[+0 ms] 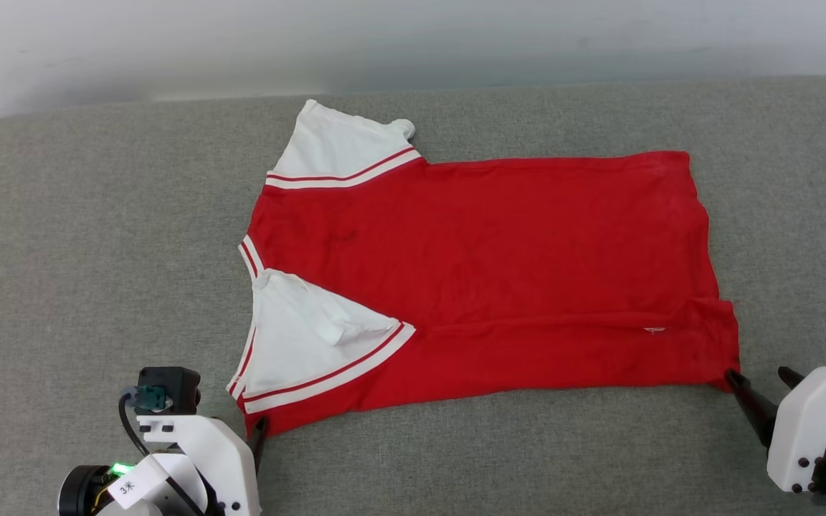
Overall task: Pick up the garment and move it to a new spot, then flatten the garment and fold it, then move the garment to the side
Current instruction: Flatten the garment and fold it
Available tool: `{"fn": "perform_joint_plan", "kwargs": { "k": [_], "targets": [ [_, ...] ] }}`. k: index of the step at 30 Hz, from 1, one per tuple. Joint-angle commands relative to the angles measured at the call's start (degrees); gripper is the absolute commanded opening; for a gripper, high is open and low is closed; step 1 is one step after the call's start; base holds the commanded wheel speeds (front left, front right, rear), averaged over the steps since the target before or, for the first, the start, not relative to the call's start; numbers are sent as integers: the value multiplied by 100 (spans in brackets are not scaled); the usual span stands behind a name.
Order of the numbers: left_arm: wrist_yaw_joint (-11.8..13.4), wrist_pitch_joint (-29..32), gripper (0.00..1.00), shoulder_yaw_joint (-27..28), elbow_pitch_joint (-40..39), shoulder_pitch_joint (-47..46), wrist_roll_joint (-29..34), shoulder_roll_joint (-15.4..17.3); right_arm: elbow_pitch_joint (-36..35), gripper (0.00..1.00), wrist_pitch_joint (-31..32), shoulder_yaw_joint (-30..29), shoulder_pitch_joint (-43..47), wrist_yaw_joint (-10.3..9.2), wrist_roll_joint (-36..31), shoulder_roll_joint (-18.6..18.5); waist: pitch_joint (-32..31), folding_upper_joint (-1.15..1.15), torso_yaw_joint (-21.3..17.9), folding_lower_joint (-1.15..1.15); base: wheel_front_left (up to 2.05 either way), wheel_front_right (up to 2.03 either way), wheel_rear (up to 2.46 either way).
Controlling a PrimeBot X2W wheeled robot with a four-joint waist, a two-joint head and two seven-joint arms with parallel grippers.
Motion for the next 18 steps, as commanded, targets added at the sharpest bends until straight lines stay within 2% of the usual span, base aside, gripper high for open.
{"fn": "perform_joint_plan", "kwargs": {
  "k": [1, 5, 11, 12, 13, 18],
  "targets": [
    [-10, -6, 100, -4, 111, -95, -2, -18, -86, 100, 10, -17, -11, -2, -32, 22, 107, 0, -62, 0, 0, 0, 0],
    [0, 5, 100, -68, 307, -150, 67, -25, -158, 100, 13, -18, -48, -2, -40, 12, 192, 0, -95, 0, 0, 0, 0],
    [-160, 239, 100, -284, 657, -155, -55, -166, -222, 100, -40, -64, -89, -2, -87, -32, 318, 0, -110, 0, 0, 0, 0],
    [-201, 303, 43, -326, 713, -134, -102, -190, -223, 100, -37, -64, -102, -2, -93, -43, 332, 0, -108, 0, 0, 0, 0],
    [-251, 339, 0, -366, 759, -124, -130, -230, -224, 100, -28, -55, -119, -2, -100, -58, 342, 0, -105, 0, 0, 0, 0],
    [-435, 265, 0, -460, 866, -155, -148, -287, -172, 100, 7, -20, -202, -2, -152, -155, 285, 0, -41, 0, 0, 0, 0]
  ]
}}
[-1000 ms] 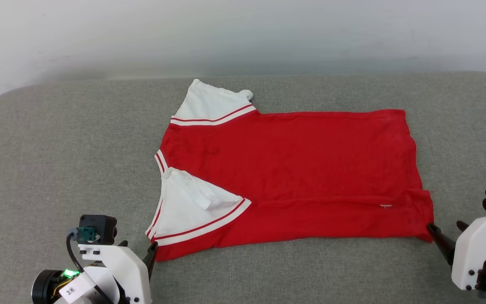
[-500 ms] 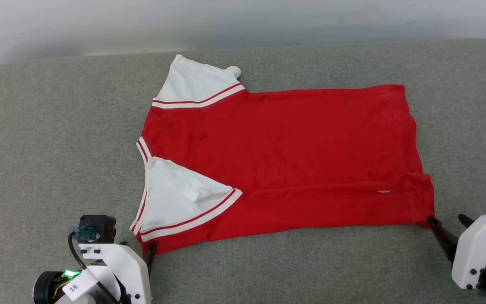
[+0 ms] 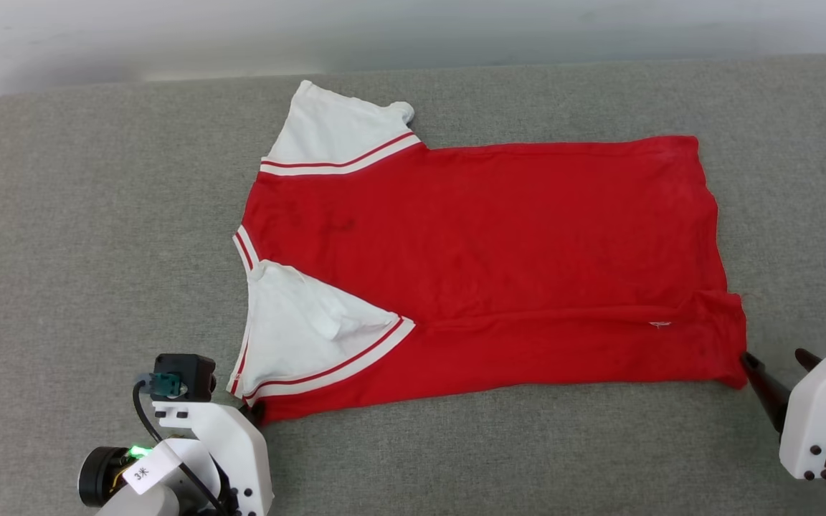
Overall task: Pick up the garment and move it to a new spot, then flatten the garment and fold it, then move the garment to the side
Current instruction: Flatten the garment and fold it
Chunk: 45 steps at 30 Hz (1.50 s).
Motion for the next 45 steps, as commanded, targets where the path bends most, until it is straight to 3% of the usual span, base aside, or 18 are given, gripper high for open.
{"fn": "perform_joint_plan", "kwargs": {
  "k": [1, 14, 28, 29, 30, 31, 45],
  "targets": [
    [-60, 71, 0, -187, 189, 222, -32, -85, 24, 100, 9, 1, -104, -2, -43, -23, -42, 0, 39, 0, 0, 0, 0],
    [56, -280, 0, -104, -927, -99, 378, 131, 975, 100, 93, -66, -395, -3, -365, -71, -45, 0, 376, 0, 0, 0, 0],
    [225, -13, 0, -164, -1588, -115, 487, 339, 2033, 100, -81, 78, -534, -2, -373, -39, 210, 0, 544, 0, 0, 0, 0],
    [224, 3, 0, -171, -1583, -109, 484, 346, 2084, 51, -74, 113, -534, -2, -359, -37, 217, 0, 548, 0, 0, 0, 0],
    [224, 1, 0, -179, -1575, -103, 484, 351, 2119, 22, -87, 133, -540, -2, -357, -42, 221, 0, 551, 0, 0, 0, 0],
    [227, 16, 0, -192, -1557, -97, 485, 361, 2147, 0, -100, 143, -542, -2, -344, -52, 221, 0, 553, 0, 0, 0, 0],
    [198, 100, 0, -231, -1326, 199, 336, 482, 2015, 0, -132, -21, -429, -5, -105, -301, -284, 0, 470, 0, 0, 0, 0]
  ]
}}
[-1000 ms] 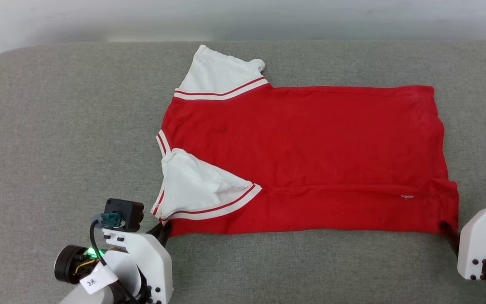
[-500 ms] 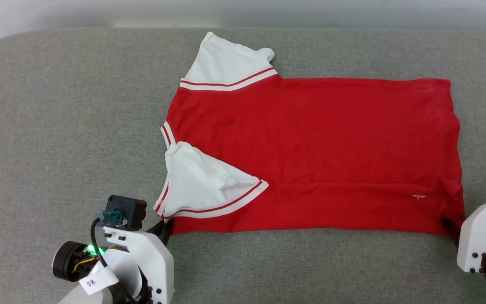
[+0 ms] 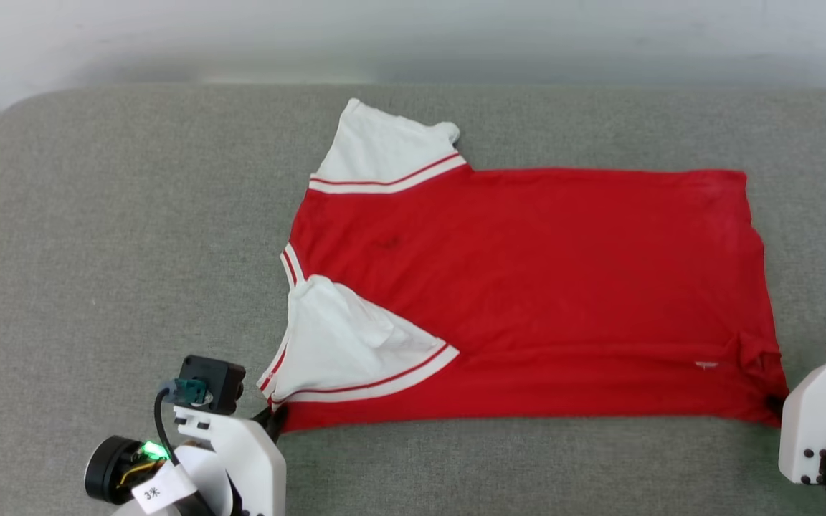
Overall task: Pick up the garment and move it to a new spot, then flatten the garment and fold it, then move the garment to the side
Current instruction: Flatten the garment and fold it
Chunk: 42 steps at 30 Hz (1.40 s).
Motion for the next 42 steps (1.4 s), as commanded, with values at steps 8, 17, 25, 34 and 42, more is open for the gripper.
{"fn": "perform_joint_plan", "kwargs": {
  "k": [8, 17, 25, 34, 42],
  "targets": [
    [58, 135, 0, -84, -58, 558, -145, 219, -394, 0, 254, -74, 641, -8, 277, -86, -569, 0, -85, -1, 0, 0, 0],
    [119, 146, 0, -194, -259, 1305, -320, 463, -942, 0, 597, -401, 1548, -8, 554, 58, -824, 0, -148, -1, 0, 0, 0],
    [112, 121, 0, -270, -152, 1629, -419, 489, -1182, 0, 798, -455, 2001, -8, 588, 155, -809, 0, -167, -1, 0, 0, 0],
    [-84, -77, 100, -339, 220, 1445, -399, 286, -1060, 100, 612, -353, 1905, -7, 466, 98, -805, 0, -179, -1, 0, 0, 0],
    [-235, -845, 100, -77, 288, 1190, -267, 154, -1181, 100, 61, -400, 1591, -6, 579, 54, -967, 0, -191, -1, 0, 0, 0]
  ]
}}
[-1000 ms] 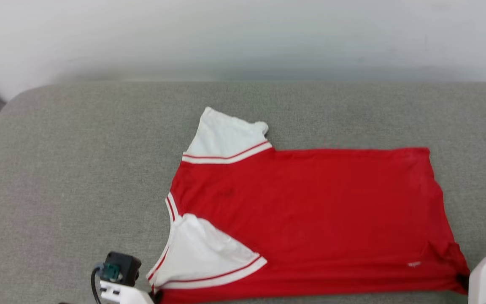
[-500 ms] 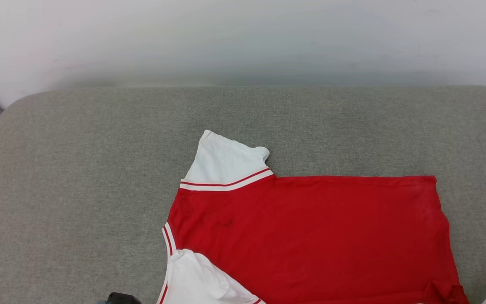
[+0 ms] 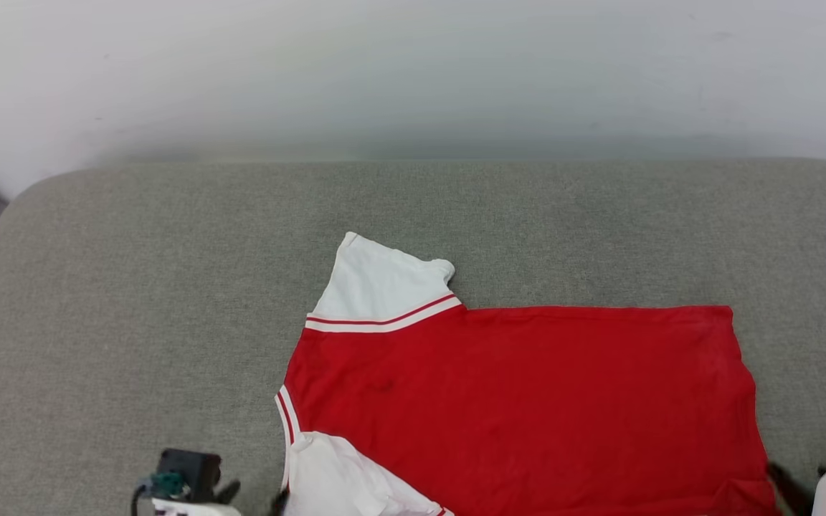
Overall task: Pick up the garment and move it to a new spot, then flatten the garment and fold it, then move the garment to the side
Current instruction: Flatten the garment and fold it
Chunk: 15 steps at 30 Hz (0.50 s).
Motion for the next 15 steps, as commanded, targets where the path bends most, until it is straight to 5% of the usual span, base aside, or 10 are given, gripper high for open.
{"fn": "perform_joint_plan", "kwargs": {
  "k": [1, 9, 15],
  "targets": [
    [-32, -233, 100, 99, 29, -90, 38, -54, -72, 100, -189, 13, -145, -3, 31, -40, -36, 0, -9, 0, 0, 0, 0],
    [-188, -2436, 100, 640, 122, -569, 630, -396, -567, 100, -2194, 379, -687, -2, 70, -177, -161, 0, -78, 0, 0, 0, 0],
    [-201, -3064, 100, 756, 235, -608, 906, -639, -717, 100, -3339, 568, -695, -3, -136, -115, -161, 0, -81, 0, 0, 0, 0]
  ]
}}
